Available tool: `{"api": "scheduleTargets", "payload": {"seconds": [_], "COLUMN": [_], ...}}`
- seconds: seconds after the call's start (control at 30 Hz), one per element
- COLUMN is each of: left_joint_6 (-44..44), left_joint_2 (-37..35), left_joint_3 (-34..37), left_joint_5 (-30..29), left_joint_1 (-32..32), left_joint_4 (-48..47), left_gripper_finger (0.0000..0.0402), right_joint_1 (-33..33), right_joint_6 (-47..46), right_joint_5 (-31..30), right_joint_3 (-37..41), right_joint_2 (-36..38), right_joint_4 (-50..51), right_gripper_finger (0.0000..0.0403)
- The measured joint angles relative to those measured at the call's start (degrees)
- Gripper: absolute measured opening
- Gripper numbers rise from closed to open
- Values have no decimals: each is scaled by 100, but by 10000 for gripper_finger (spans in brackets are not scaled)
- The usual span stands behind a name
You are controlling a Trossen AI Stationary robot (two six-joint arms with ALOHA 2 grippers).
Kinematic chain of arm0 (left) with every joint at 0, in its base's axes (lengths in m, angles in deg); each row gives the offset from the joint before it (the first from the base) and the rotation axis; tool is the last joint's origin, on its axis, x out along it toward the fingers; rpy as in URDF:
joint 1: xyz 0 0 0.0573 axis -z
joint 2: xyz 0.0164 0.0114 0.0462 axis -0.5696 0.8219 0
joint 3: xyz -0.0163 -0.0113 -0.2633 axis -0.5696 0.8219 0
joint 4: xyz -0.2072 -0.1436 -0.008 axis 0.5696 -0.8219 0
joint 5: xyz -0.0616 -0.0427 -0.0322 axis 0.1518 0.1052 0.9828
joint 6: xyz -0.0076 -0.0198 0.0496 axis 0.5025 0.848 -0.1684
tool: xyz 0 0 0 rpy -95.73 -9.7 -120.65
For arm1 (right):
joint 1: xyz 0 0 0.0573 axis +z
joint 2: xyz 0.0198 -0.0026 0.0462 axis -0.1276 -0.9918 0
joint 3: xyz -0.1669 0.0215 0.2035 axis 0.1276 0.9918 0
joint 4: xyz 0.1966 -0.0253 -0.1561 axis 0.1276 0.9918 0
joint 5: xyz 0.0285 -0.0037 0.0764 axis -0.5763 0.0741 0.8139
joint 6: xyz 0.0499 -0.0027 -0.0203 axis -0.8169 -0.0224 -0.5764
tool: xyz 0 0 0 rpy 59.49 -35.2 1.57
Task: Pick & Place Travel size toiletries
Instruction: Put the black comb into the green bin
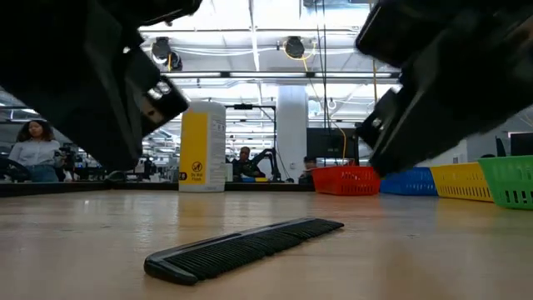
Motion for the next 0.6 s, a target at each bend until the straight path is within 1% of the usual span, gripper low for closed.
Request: {"api": "scheduleTargets", "payload": {"seconds": [0.07,0.17,0.27,0.33,0.4,0.43,0.47,0.5,0.57,0.6], "left_joint_6": [295,462,446,445,443,443,443,443,435,408], "left_joint_2": [0,2,2,2,2,2,2,2,2,2], "left_joint_3": [360,726,813,816,814,814,816,816,816,816], "left_joint_5": [-73,-312,-565,-561,-402,-316,-256,-210,-165,-123], "left_joint_1": [40,2,-104,-202,-311,-356,-394,-421,-456,-464], "left_joint_4": [744,1502,1563,1530,1522,1496,1471,1473,1496,1506], "left_gripper_finger": [4,5,2,5,6,4,2,2,4,6], "right_joint_1": [-171,-375,-588,-733,-858,-911,-959,-1010,-1084,-1116], "right_joint_6": [131,305,359,434,563,669,806,928,1120,1284], "right_joint_5": [212,220,218,213,52,-130,-469,-952,-2170,-2515], "right_joint_3": [1,-3,-3,-3,-5,-4,-6,-8,-4,1], "right_joint_2": [-290,-583,-739,-791,-833,-834,-830,-829,-765,-679], "right_joint_4": [-388,-644,-706,-725,-727,-700,-681,-631,-317,-115], "right_gripper_finger": [34,6,8,9,7,4,2,1,2,3]}}
